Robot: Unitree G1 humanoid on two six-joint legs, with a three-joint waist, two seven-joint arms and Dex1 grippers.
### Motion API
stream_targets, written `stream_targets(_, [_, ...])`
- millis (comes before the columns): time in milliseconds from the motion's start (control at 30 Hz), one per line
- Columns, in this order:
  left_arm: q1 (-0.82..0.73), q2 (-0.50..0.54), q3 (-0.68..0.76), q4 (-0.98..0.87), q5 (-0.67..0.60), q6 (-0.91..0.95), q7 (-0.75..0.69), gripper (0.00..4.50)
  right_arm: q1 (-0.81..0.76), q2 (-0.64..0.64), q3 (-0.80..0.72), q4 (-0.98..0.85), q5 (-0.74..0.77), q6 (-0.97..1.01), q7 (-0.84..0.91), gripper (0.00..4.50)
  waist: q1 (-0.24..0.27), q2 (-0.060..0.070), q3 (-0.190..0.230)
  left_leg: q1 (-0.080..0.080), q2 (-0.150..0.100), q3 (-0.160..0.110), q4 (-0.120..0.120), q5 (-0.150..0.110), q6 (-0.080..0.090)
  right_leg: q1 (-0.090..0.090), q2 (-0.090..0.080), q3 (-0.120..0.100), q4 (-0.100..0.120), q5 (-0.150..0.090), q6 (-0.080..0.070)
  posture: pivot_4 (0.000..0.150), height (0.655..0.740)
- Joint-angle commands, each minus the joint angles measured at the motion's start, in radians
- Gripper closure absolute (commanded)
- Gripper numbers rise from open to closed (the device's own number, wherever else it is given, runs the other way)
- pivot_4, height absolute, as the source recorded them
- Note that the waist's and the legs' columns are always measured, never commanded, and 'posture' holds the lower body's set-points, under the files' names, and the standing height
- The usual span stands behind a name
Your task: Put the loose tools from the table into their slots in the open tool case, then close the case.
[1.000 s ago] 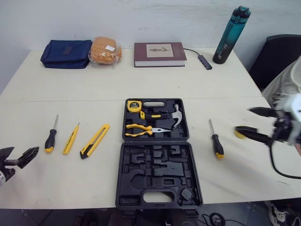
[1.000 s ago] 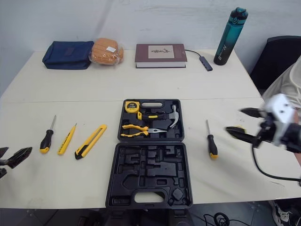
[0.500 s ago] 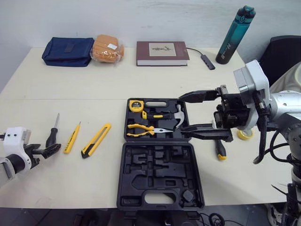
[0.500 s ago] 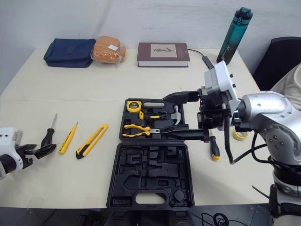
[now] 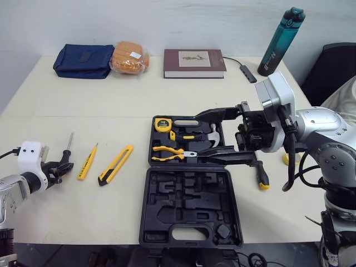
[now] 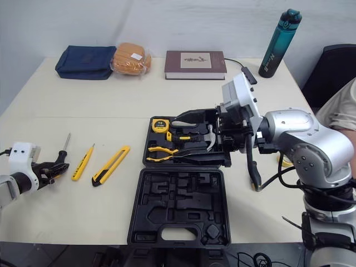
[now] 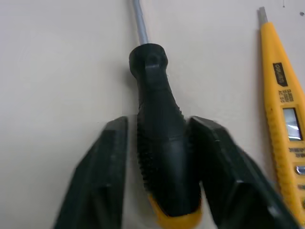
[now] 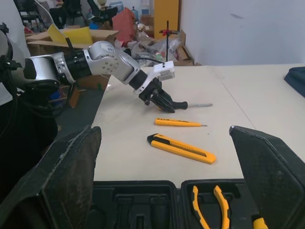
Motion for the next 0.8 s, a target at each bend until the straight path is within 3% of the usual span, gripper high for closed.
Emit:
stream_targets(33, [-0.001, -0.033, -0.021, 0.013, -0.004, 0.044, 0.012, 3.66, -0.022, 0.005, -0.018, -0.009, 0.002, -0.010, -0.010, 0.00, 0.007, 0.001, 0.000, 0.000, 0.000, 0.000, 0.000, 0.000, 0.000, 0.000, 0.000, 0.000, 0.000, 0.000, 0.000, 0.150, 0.7400])
stream_targets(233, [0.021, 0.014, -0.047, -0.001, 0.088, -0.064, 0.029, 3.66, -0.022, 0.008, -0.021, -0.004, 0.002, -0.012, -0.018, 0.00, 0.005, 0.001, 0.000, 0.000, 0.000, 0.000, 0.000, 0.000, 0.000, 0.000, 0.000, -0.001, 0.000, 0.000, 0.000, 0.150, 0.7400])
stream_targets(433, [0.045, 0.105, -0.102, -0.227, 0.046, -0.099, -0.131, 3.66, 0.016, -0.019, -0.028, -0.003, -0.006, -0.012, -0.004, 0.00, 0.002, -0.002, 0.002, -0.001, 0.000, -0.001, -0.001, 0.000, 0.000, 0.000, -0.001, -0.002, -0.001, 0.000, 0.000, 0.150, 0.7400])
stream_targets(633, [-0.067, 0.203, -0.233, -0.400, 0.001, -0.109, -0.308, 3.66, 0.083, -0.087, -0.049, -0.010, 0.001, 0.011, 0.020, 0.00, 0.004, -0.002, 0.002, -0.004, -0.001, -0.002, -0.001, 0.001, -0.002, 0.000, -0.004, -0.007, -0.004, 0.000, 0.000, 0.150, 0.7400])
stream_targets(800, [-0.290, 0.208, -0.482, -0.511, -0.016, -0.108, -0.471, 3.66, 0.281, -0.225, -0.125, -0.052, -0.029, 0.002, 0.082, 0.00, 0.012, 0.000, 0.003, -0.005, -0.001, -0.002, -0.001, 0.001, -0.001, 0.001, -0.005, -0.010, -0.008, 0.000, 0.000, 0.150, 0.7400])
